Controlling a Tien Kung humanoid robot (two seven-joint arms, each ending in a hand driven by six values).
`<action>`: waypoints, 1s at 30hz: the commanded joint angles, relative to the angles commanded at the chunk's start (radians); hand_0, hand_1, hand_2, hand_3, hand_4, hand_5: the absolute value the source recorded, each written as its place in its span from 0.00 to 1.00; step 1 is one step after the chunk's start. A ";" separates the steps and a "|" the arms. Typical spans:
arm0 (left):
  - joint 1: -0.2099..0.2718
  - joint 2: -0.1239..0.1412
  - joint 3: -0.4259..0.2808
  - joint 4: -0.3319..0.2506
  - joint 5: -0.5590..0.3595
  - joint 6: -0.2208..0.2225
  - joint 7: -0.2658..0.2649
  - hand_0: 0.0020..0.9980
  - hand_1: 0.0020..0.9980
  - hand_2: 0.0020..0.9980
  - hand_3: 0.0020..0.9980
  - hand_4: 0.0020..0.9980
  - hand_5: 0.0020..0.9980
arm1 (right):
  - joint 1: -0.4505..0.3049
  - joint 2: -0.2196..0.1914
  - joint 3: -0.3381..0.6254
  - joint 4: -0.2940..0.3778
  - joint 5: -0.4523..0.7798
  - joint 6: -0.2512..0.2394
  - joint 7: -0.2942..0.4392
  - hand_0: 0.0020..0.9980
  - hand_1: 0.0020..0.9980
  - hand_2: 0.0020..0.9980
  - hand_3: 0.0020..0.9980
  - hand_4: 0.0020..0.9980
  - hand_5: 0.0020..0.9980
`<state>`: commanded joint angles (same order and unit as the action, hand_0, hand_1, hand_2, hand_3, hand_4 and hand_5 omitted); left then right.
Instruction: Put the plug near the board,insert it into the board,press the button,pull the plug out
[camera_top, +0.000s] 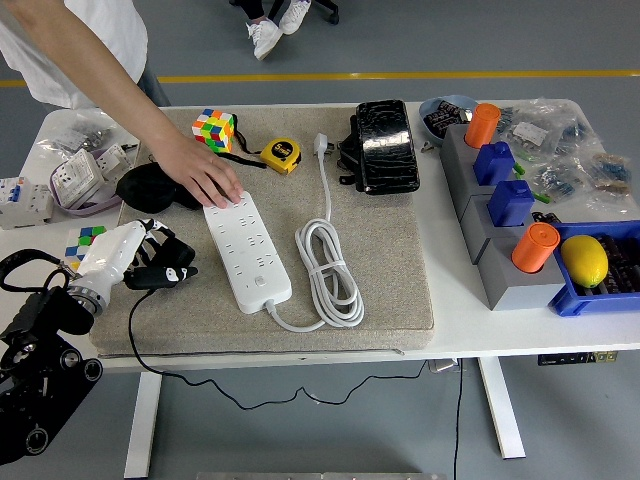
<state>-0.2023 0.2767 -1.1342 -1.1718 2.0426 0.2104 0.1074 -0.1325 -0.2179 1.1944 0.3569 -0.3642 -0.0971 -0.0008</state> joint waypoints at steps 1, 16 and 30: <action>-0.001 -0.001 0.002 0.001 0.003 0.004 -0.002 0.27 0.33 0.47 0.55 0.94 0.23 | 0.000 0.000 0.000 0.000 0.000 0.000 0.000 0.56 0.65 0.64 0.54 0.91 0.46; -0.011 0.006 0.015 -0.029 0.009 0.029 -0.032 0.21 0.30 0.37 0.54 0.76 0.01 | 0.000 -0.002 0.005 0.001 -0.003 -0.002 0.002 0.56 0.65 0.64 0.53 0.91 0.46; -0.111 0.044 0.130 0.000 -0.248 -0.028 -0.217 0.23 0.28 0.35 0.53 0.72 0.03 | 0.004 -0.005 0.004 0.001 0.000 -0.002 0.003 0.56 0.65 0.64 0.53 0.91 0.46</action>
<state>-0.3137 0.3209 -1.0038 -1.1714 1.7944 0.1823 -0.1097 -0.1289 -0.2231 1.1983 0.3582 -0.3645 -0.0995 0.0020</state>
